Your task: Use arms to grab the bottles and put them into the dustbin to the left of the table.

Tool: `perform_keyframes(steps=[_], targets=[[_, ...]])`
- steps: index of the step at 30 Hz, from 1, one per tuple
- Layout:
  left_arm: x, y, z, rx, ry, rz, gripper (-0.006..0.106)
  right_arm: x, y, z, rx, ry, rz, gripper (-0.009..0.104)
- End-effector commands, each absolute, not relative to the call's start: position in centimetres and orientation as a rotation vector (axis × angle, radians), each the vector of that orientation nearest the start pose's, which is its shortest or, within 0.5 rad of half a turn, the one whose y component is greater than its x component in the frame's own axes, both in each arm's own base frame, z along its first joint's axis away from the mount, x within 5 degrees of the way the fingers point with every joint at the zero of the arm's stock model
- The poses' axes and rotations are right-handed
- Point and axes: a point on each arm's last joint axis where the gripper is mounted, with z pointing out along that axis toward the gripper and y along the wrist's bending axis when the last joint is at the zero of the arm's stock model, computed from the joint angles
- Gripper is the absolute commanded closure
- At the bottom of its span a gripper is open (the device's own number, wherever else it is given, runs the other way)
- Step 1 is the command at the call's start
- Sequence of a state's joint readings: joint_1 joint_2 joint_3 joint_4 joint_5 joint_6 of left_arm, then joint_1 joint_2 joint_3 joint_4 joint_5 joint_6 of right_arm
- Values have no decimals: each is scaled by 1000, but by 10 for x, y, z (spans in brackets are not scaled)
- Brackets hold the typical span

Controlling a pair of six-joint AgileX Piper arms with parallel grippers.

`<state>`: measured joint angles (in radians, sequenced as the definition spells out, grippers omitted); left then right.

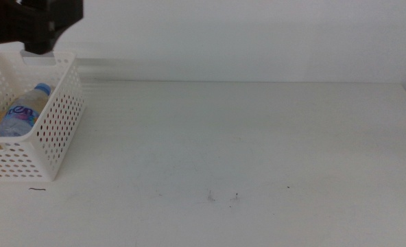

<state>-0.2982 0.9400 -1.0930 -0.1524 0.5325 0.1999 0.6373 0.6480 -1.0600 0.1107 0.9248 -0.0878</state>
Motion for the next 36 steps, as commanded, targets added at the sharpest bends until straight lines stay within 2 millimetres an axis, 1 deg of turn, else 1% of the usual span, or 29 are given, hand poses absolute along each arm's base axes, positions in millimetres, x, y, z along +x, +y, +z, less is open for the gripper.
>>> perform_keyframes(steps=[1, 13, 16, 18, 19, 20, 22, 24, 25, 27, 30, 33, 36], targets=[[177, -60, 431, 365, 1812, -215, 7, 67, 59, 428, -699, 1884, 478, 12], [175, -59, 434, 362, 1783, -213, 7, 67, 59, 428, -696, 1886, 480, 12], [174, -58, 433, 361, 1779, -212, 7, 70, 57, 424, -699, 1892, 430, 12], [167, -56, 431, 339, 1707, -215, 7, 78, 59, 416, -684, 1849, 382, 12], [164, -54, 427, 324, 1667, -216, 7, 83, 60, 413, -660, 1801, 372, 12], [159, -52, 420, 308, 1633, -222, 7, 87, 60, 407, -632, 1751, 362, 12], [150, -49, 399, 293, 1625, -229, 7, 92, 60, 390, -570, 1705, 370, 12], [137, -45, 370, 298, 1671, -227, 7, 93, 56, 365, -496, 1744, 395, 12], [132, -44, 357, 302, 1692, -226, 7, 92, 54, 352, -464, 1784, 404, 12], [119, -40, 326, 308, 1737, -222, 7, 89, 45, 328, -380, 1830, 382, 12], [99, -31, 284, 294, 1774, -200, 7, 79, 31, 303, -255, 1788, 322, 12], [81, -20, 258, 237, 1746, -159, 7, 69, 19, 281, -153, 1722, 251, 12], [66, -11, 241, 160, 1688, -100, 7, 58, 12, 257, -109, 1708, 170, 12]])
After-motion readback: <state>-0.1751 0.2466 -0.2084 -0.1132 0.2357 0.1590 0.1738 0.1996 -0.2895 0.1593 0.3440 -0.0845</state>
